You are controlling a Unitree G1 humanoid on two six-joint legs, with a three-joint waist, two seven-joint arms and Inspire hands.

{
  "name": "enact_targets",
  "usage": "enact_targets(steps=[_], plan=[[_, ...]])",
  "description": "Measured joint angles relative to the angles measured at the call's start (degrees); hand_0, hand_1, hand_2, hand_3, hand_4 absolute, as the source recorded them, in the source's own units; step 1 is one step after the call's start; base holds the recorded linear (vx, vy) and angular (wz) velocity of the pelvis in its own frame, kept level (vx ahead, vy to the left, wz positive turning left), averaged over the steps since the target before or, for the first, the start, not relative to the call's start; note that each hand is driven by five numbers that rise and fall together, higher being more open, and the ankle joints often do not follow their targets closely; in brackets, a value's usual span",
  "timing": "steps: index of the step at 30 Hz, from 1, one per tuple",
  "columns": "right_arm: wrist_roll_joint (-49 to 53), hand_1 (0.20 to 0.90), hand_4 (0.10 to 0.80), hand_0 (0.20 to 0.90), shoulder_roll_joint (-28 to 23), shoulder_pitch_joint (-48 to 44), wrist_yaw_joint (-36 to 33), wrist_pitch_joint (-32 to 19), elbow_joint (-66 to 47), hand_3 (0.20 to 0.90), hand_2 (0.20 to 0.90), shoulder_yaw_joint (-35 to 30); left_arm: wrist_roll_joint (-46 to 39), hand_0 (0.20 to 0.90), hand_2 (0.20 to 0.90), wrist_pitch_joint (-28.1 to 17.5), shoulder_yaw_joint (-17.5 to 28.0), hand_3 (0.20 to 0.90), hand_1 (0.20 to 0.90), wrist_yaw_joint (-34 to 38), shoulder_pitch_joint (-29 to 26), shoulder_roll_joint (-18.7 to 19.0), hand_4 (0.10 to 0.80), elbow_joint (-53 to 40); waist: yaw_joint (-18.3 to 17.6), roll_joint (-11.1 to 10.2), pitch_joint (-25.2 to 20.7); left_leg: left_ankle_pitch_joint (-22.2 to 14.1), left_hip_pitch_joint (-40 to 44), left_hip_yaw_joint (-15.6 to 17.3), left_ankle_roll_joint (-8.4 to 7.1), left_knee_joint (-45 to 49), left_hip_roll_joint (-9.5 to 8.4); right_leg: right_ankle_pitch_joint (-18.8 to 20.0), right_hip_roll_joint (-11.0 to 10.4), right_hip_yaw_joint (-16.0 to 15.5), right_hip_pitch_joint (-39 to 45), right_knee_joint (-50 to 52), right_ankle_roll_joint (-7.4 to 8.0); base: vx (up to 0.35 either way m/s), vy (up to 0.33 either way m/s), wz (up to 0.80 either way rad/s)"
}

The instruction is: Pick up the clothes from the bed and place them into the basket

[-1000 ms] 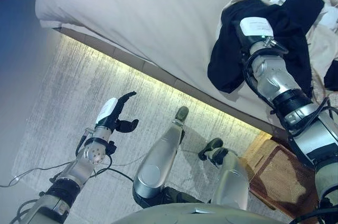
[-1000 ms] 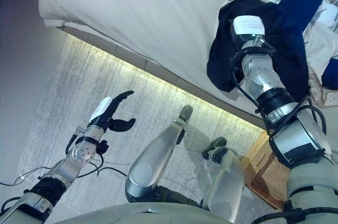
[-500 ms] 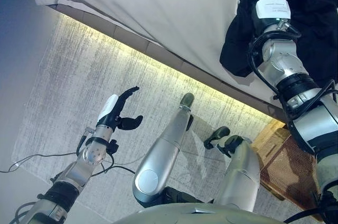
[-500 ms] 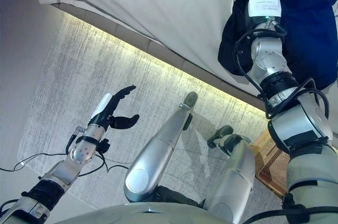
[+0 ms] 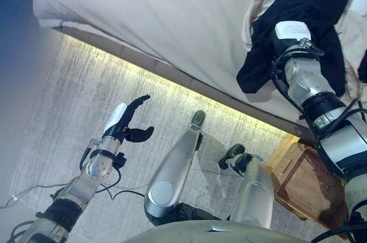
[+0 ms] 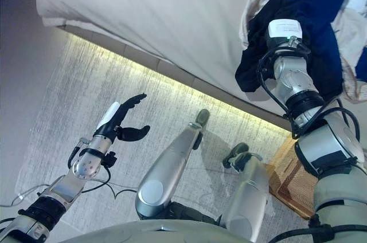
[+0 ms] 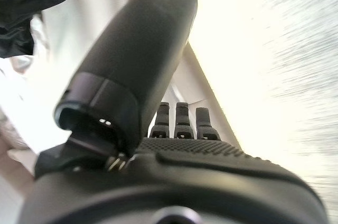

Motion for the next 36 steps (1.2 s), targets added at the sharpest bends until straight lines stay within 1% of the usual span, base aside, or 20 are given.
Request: enact_targets(steps=[1,2,5,8,10,12,14,16,19,23,25,27,28,29,30,31,33,34,35,36], plan=[[0.42,0.300,0.100,0.300,-0.14,1.20,-0.47,-0.17,-1.81,0.200,0.300,-1.45,0.17,0.900,0.900,-0.01,-0.01,0.900,0.900,0.28,-0.36,-0.17,0.800,0.40,-0.24,-0.01,0.01,0.94,1.71,0.50,0.07,-1.30,0.25,1.40,0.42,0.20,1.50,-1.61,0.07,-0.030,0.102,-0.29],[0.45,0.300,0.100,0.300,-0.18,2.34,-1.41,-0.47,-3.00,0.200,0.300,-1.97,0.24,0.900,0.900,0.03,-0.01,0.900,0.900,0.63,-0.65,-0.32,0.800,1.04,-0.74,-0.12,-0.03,0.60,3.96,1.15,0.07,-2.48,0.60,1.97,0.82,0.39,3.47,-3.40,0.39,0.088,0.091,-0.34],[0.53,0.300,0.100,0.300,-1.51,6.04,-2.72,-1.40,-8.58,0.200,0.300,-4.57,0.83,0.900,0.900,0.36,0.09,0.900,0.900,0.96,-1.31,-0.38,0.800,1.19,-2.41,-0.25,-0.04,-0.22,9.17,2.16,0.54,-4.65,1.03,2.13,1.75,0.98,8.84,-7.14,0.44,0.091,0.061,-0.27],[1.66,0.300,0.100,0.300,-2.87,10.12,-4.14,-2.74,-14.67,0.200,0.300,-9.28,2.04,0.900,0.900,1.61,0.60,0.900,0.900,1.04,-2.85,-0.55,0.800,1.22,-4.08,-1.06,-0.28,-1.79,14.88,4.22,1.25,-6.01,1.49,2.71,2.31,2.97,13.80,-10.17,0.94,0.169,0.060,-0.39],[1.66,0.300,0.100,0.300,-2.95,12.89,-5.07,-3.34,-18.39,0.200,0.300,-12.88,2.45,0.900,0.900,1.72,1.83,0.900,0.900,0.91,-2.28,-0.61,0.800,1.23,-4.97,-1.70,-0.62,-2.39,17.92,4.98,1.17,-7.43,2.04,3.49,3.20,3.70,16.89,-12.92,2.07,0.104,0.024,-0.31],[2.01,0.300,0.100,0.300,-3.50,14.27,-5.11,-3.46,-20.43,0.200,0.300,-14.29,2.50,0.900,0.900,2.32,2.87,0.900,0.900,0.44,-2.38,-0.59,0.800,1.25,-6.08,-2.32,-0.94,-2.24,20.07,5.47,1.12,-9.12,2.39,4.96,3.90,4.05,19.10,-15.77,2.61,0.041,0.000,-0.25],[2.71,0.300,0.100,0.300,-4.12,14.65,-5.10,-3.88,-21.10,0.200,0.300,-15.56,2.50,0.900,0.900,2.87,4.11,0.900,0.900,-0.12,-2.09,-0.52,0.800,1.25,-7.04,-3.53,-2.57,-2.07,21.18,6.46,0.99,-11.20,2.94,6.21,4.87,4.93,20.17,-18.87,2.98,0.048,-0.017,-0.31],[5.26,0.300,0.100,0.300,-5.07,14.67,-5.10,-4.06,-21.14,0.200,0.300,-17.78,2.88,0.900,0.900,3.28,4.48,0.900,0.900,-0.74,-2.80,-0.63,0.800,1.31,-7.97,-3.88,-2.81,-0.96,24.18,7.18,0.70,-14.54,3.67,8.97,6.04,4.96,23.36,-23.82,3.20,-0.009,-0.016,-0.21],[9.42,0.300,0.100,0.300,-7.40,14.65,-5.55,-4.68,-21.21,0.200,0.300,-19.07,3.48,0.900,0.900,3.81,4.48,0.900,0.900,-0.89,-3.73,-0.69,0.800,2.19,-8.94,-4.36,-4.24,-0.81,25.70,7.65,0.60,-16.53,3.87,10.03,6.74,5.06,25.26,-27.26,3.23,-0.006,-0.022,-0.13],[15.03,0.300,0.100,0.300,-10.67,14.26,-6.46,-5.03,-21.42,0.200,0.300,-20.65,3.76,0.900,0.900,3.99,4.44,0.900,0.900,-1.44,-4.64,-1.50,0.800,6.45,-10.26,-4.79,-6.10,-0.56,27.44,7.90,0.51,-18.34,3.96,10.87,7.28,5.21,27.36,-30.40,3.14,0.002,0.003,-0.07],[17.14,0.300,0.100,0.300,-12.14,14.03,-7.01,-5.06,-22.20,0.200,0.300,-21.55,4.68,0.900,0.900,3.98,4.42,0.900,0.900,-1.84,-4.68,-1.55,0.800,8.35,-10.86,-5.22,-6.71,-0.57,28.24,8.66,0.51,-19.20,4.11,10.91,7.53,6.03,27.46,-30.68,3.10,0.070,0.026,-0.19],[18.90,0.300,0.100,0.300,-12.77,13.97,-8.25,-5.02,-24.02,0.200,0.300,-24.08,5.52,0.900,0.900,3.97,4.39,0.900,0.900,-2.53,-4.71,-1.55,0.800,9.83,-11.37,-5.28,-6.70,-0.57,29.55,9.83,0.51,-20.22,4.46,11.28,7.79,6.66,27.68,-30.98,2.97,0.044,0.017,-0.27],[19.93,0.300,0.100,0.300,-13.15,13.93,-8.56,-5.00,-25.12,0.200,0.300,-24.79,6.06,0.900,0.900,3.98,4.36,0.900,0.900,-3.13,-4.23,-1.30,0.800,10.33,-11.96,-5.29,-6.76,-0.54,30.95,10.32,0.55,-21.51,4.72,12.17,8.08,6.80,28.60,-32.11,3.70,-0.020,0.015,-0.35],[20.66,0.300,0.100,0.300,-13.68,13.93,-8.96,-4.99,-25.97,0.200,0.300,-25.20,6.78,0.900,0.900,3.96,4.35,0.900,0.900,-3.63,-3.90,-1.07,0.800,10.52,-12.18,-5.40,-6.83,-0.51,32.18,11.00,0.58,-22.47,4.90,12.65,8.42,7.42,29.40,-33.21,3.47,-0.062,0.016,-0.46],[20.73,0.300,0.100,0.300,-14.25,13.77,-9.10,-4.95,-26.79,0.200,0.300,-25.56,6.83,0.900,0.900,3.96,4.24,0.900,0.900,-4.43,-3.70,-0.79,0.800,10.67,-12.35,-5.44,-7.13,-0.51,33.18,12.23,0.58,-23.57,5.13,13.39,8.66,7.95,29.38,-34.01,3.98,-0.131,0.018,-0.68],[20.76,0.300,0.100,0.300,-14.45,13.20,-9.49,-4.97,-27.60,0.200,0.300,-25.86,6.80,0.900,0.900,3.95,3.89,0.900,0.900,-5.35,-3.51,0.13,0.800,10.67,-12.55,-5.39,-7.55,-0.47,33.77,14.05,0.53,-24.66,5.83,14.69,9.21,7.78,29.04,-34.44,4.08,-0.158,0.010,-0.85],[21.05,0.300,0.100,0.300,-14.51,11.72,-10.11,-5.08,-27.72,0.200,0.300,-25.93,6.41,0.900,0.900,3.87,4.00,0.900,0.900,-6.43,-3.49,1.81,0.800,10.63,-12.85,-5.45,-7.63,-0.39,34.86,17.70,0.44,-25.53,7.21,17.42,10.34,5.55,27.70,-34.98,2.56,-0.145,-0.024,-0.92],[21.31,0.300,0.100,0.300,-14.79,11.59,-10.14,-5.18,-27.81,0.200,0.300,-26.13,5.45,0.900,0.900,3.82,4.33,0.900,0.900,-7.54,-3.50,2.29,0.800,10.55,-12.77,-5.46,-7.76,-0.40,35.01,18.95,0.44,-25.78,7.57,18.04,10.66,4.63,27.37,-35.13,1.69,-0.128,-0.072,-0.96],[21.92,0.300,0.100,0.300,-15.83,11.58,-10.42,-5.27,-27.82,0.200,0.300,-26.73,3.86,0.900,0.900,3.51,5.30,0.900,0.900,-9.74,-3.64,3.24,0.800,10.36,-13.10,-5.74,-8.02,-0.39,35.30,20.91,0.44,-25.85,7.87,18.91,10.95,2.86,26.76,-35.96,0.58,-0.078,-0.061,-0.82],[22.54,0.300,0.100,0.300,-17.11,11.57,-10.47,-5.33,-27.82,0.200,0.300,-26.75,2.52,0.900,0.900,3.22,5.92,0.900,0.900,-11.62,-3.54,4.03,0.800,9.93,-13.45,-5.95,-8.17,-0.40,35.38,22.00,0.43,-25.94,7.75,19.43,10.96,2.30,26.78,-37.37,0.06,-0.059,-0.059,-0.87]])
